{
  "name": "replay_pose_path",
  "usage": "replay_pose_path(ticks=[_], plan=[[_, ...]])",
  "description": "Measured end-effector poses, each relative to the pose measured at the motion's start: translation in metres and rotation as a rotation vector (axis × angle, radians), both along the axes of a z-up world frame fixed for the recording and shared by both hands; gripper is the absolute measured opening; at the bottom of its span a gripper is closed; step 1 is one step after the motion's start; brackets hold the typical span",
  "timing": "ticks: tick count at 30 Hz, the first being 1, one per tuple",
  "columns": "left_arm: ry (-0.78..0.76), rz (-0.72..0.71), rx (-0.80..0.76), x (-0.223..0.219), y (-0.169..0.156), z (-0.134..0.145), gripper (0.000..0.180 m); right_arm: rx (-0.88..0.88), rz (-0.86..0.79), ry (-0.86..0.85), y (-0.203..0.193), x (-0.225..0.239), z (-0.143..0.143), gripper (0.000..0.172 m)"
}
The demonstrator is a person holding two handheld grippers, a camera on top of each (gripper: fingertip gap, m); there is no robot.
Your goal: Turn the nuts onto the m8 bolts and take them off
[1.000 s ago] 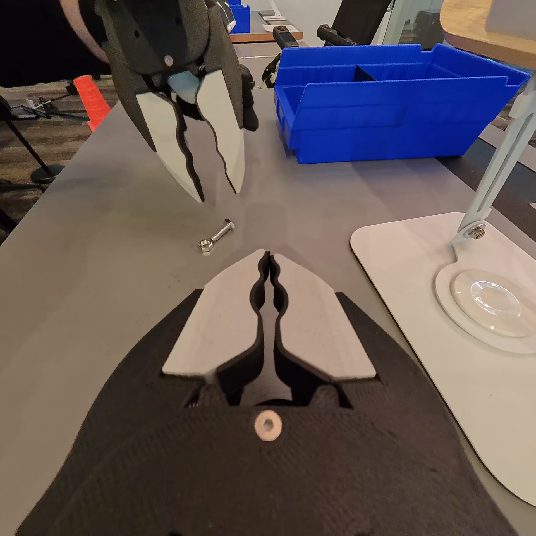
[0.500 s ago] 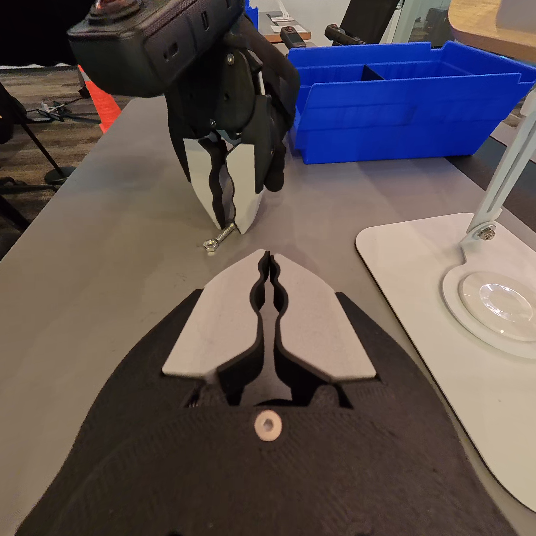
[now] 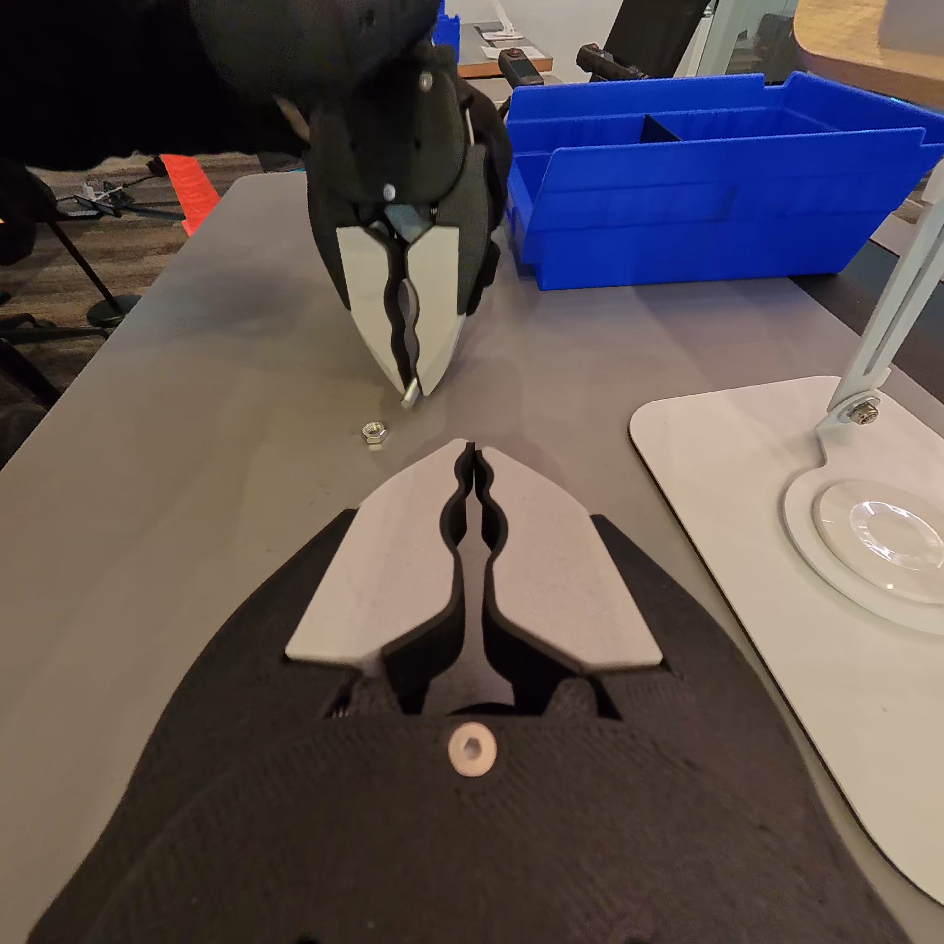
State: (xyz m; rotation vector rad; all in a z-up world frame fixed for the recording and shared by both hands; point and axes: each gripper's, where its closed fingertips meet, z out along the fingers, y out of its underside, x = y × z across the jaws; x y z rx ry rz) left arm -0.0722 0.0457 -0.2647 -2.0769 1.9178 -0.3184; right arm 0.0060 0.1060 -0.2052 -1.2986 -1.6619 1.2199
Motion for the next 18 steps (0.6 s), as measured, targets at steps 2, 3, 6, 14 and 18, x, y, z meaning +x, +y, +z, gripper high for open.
replay_pose_path(ticks=[2,3,6,14,18], plan=[[-0.080,0.066,0.010,0.001,0.001,0.009,0.007,0.005,0.002,-0.004,-0.001,0.000,-0.001,0.000],[-0.083,0.096,0.022,-0.002,0.002,0.009,0.007,0.009,0.002,-0.008,-0.001,-0.001,-0.002,0.000],[-0.030,0.180,-0.015,-0.008,-0.002,-0.005,0.007,0.022,0.004,-0.018,-0.002,-0.001,-0.003,0.000],[0.128,0.295,-0.061,-0.010,-0.004,-0.010,0.016,0.030,0.007,-0.021,-0.003,-0.001,-0.004,0.000],[0.143,0.322,-0.069,-0.014,-0.007,-0.005,0.035,0.029,0.007,-0.021,-0.003,-0.001,-0.004,0.000]])
